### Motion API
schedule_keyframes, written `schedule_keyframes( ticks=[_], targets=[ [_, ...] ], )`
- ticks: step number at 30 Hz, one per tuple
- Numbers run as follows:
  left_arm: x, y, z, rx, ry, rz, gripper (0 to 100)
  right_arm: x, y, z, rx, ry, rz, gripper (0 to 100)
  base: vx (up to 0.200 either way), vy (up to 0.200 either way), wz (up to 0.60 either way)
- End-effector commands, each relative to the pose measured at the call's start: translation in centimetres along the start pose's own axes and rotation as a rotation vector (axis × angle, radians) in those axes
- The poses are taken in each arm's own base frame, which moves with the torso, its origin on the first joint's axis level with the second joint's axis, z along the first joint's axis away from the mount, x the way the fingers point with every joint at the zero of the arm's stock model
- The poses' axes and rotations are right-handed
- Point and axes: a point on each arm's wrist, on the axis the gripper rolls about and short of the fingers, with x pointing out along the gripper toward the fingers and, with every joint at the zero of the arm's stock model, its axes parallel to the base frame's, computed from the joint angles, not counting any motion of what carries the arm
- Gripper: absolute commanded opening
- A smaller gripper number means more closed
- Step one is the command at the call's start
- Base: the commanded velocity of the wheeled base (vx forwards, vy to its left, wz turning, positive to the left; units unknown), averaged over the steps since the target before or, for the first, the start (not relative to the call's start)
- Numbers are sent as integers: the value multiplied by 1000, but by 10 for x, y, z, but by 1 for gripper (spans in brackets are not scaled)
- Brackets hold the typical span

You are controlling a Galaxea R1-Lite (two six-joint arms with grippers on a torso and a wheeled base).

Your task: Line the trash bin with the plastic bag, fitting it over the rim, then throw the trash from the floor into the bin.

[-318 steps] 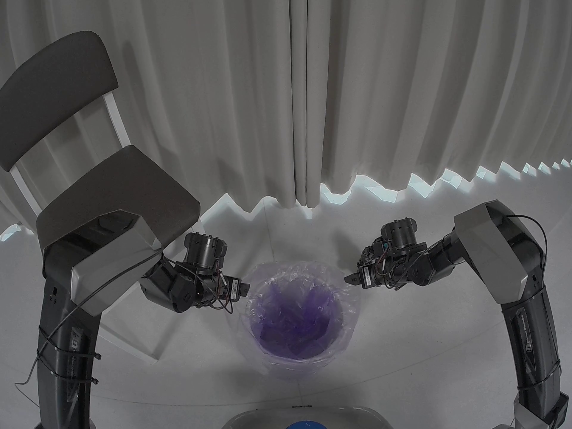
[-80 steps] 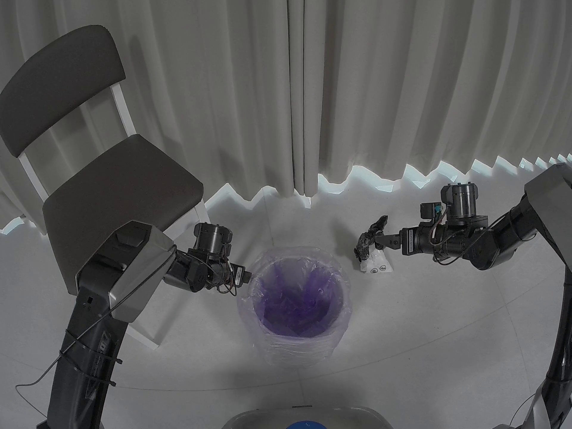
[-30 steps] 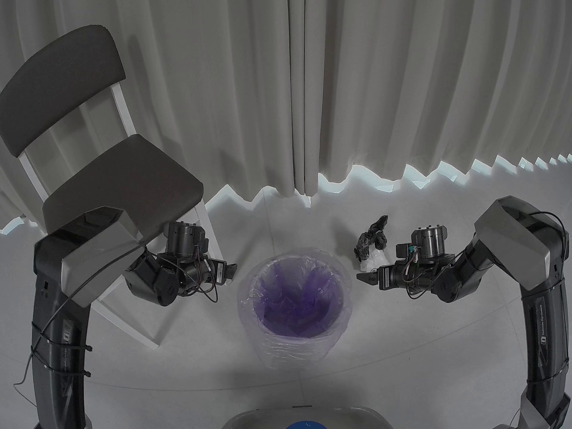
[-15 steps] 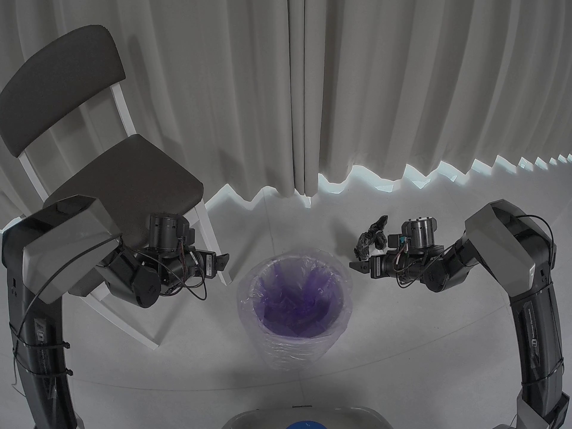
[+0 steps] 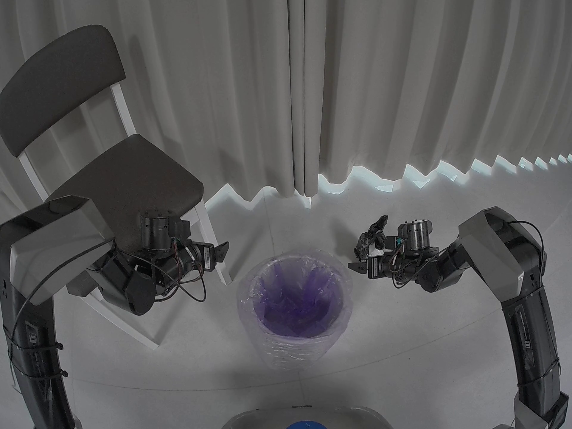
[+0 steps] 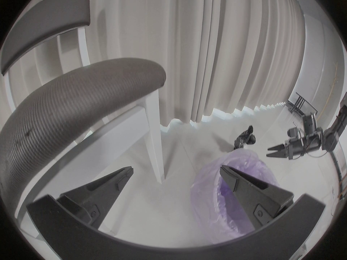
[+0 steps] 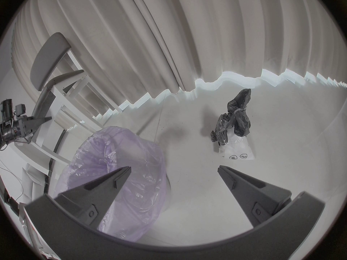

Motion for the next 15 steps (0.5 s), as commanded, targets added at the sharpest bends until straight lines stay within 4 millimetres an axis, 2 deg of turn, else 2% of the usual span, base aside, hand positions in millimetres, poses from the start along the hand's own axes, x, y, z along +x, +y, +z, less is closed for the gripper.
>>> schedule_keyframes(
  ticks=[1, 5, 11, 12, 15],
  targets=[
    [-11, -3, -3, -9, -25, -67, 100, 1, -1, -4, 19, 14, -1, 100, 0, 0, 0],
    [-20, -4, -10, 0, -75, -132, 100, 1, -1, -5, 35, 17, -2, 100, 0, 0, 0],
    [-21, -9, -3, 11, -114, -122, 100, -1, -1, -6, 36, 21, -3, 100, 0, 0, 0],
    [-27, -10, 10, 10, -139, -122, 100, -3, 1, -6, 35, 22, -3, 100, 0, 0, 0],
    [-39, -11, 27, 12, -142, -107, 100, -18, 7, 10, 31, 1, 0, 100, 0, 0, 0]
  ],
)
